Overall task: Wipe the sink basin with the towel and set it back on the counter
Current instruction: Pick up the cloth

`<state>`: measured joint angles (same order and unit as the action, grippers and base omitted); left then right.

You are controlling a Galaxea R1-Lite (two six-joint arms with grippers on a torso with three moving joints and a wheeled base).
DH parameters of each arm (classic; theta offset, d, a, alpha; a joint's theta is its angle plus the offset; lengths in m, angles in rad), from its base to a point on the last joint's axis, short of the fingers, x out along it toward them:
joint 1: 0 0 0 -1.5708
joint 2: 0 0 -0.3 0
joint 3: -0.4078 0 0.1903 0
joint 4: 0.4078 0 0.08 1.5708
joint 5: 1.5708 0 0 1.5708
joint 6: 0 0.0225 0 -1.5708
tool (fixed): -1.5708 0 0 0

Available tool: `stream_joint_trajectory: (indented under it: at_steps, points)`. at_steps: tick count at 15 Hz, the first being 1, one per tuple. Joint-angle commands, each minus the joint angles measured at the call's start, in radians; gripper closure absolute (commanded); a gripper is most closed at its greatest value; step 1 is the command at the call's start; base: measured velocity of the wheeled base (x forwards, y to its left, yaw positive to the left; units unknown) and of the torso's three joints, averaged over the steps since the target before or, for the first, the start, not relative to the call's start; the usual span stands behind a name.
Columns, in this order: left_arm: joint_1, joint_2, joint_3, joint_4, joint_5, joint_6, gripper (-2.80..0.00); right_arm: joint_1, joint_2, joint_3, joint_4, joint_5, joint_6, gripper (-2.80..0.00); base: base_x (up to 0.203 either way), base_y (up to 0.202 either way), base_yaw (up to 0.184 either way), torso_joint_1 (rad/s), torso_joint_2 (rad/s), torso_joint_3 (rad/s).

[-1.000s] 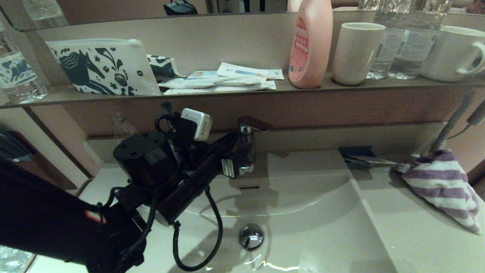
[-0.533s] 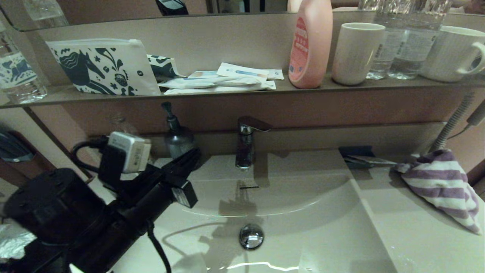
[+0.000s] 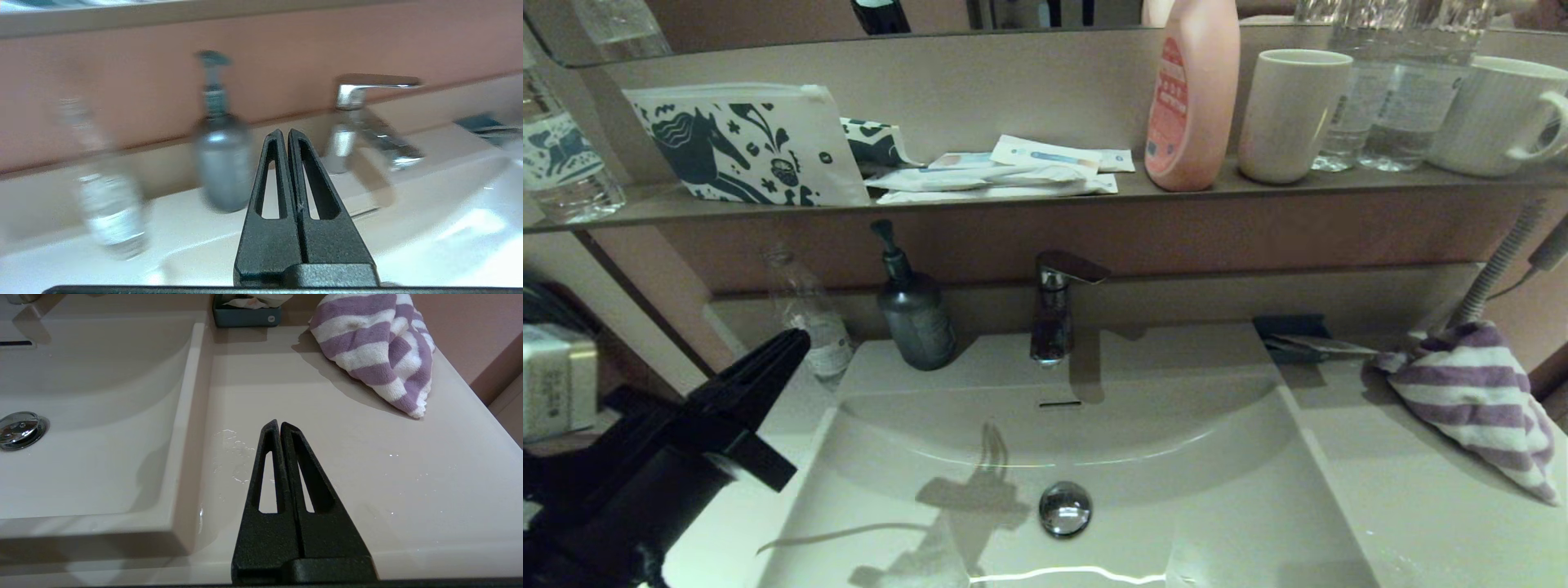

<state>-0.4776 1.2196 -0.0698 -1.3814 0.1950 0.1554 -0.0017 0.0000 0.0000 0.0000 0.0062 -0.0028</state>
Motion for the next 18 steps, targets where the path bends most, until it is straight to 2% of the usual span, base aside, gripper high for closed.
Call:
stream_joint_trajectory:
  at_steps: [1,3,5,7,9,13,16,18]
  points:
    - [0.094,-0.151,0.047,0.008,0.000,0.006,0.00,0.000,0.000,0.000,0.000,0.001,0.000,0.00,0.000,0.000,0.000,0.000,0.00,0.000]
    - [0.216,-0.230,0.057,0.040,-0.002,0.010,0.00,0.000,0.000,0.000,0.000,0.001,0.000,0.00,0.000,0.000,0.000,0.000,0.00,0.000]
    - [0.303,-0.316,0.064,0.075,-0.003,0.013,0.00,0.000,0.000,0.000,0.000,0.000,0.000,0.00,0.000,0.000,0.000,0.000,0.00,0.000]
    - [0.359,-0.423,0.064,0.124,-0.011,0.029,0.00,0.000,0.000,0.000,0.000,0.000,0.000,0.00,0.000,0.000,0.000,0.000,0.00,0.000]
    - [0.414,-0.558,0.051,0.225,-0.014,0.035,0.00,0.000,0.000,0.000,0.000,0.000,0.000,0.00,0.000,0.000,0.000,0.000,0.00,0.000]
    - [0.457,-0.832,-0.039,0.624,-0.032,0.031,0.00,0.000,0.000,0.000,0.000,0.000,0.000,0.00,0.000,0.000,0.000,0.000,0.00,0.000]
    - [0.465,-0.999,-0.114,0.980,-0.077,0.029,0.00,0.000,0.000,0.000,0.000,0.001,0.000,0.00,0.000,0.000,0.000,0.000,0.00,0.000]
    - [0.472,-1.077,-0.108,1.171,-0.129,0.009,0.00,0.000,0.000,0.000,0.000,0.000,0.000,0.00,0.000,0.000,0.000,0.000,0.00,0.000]
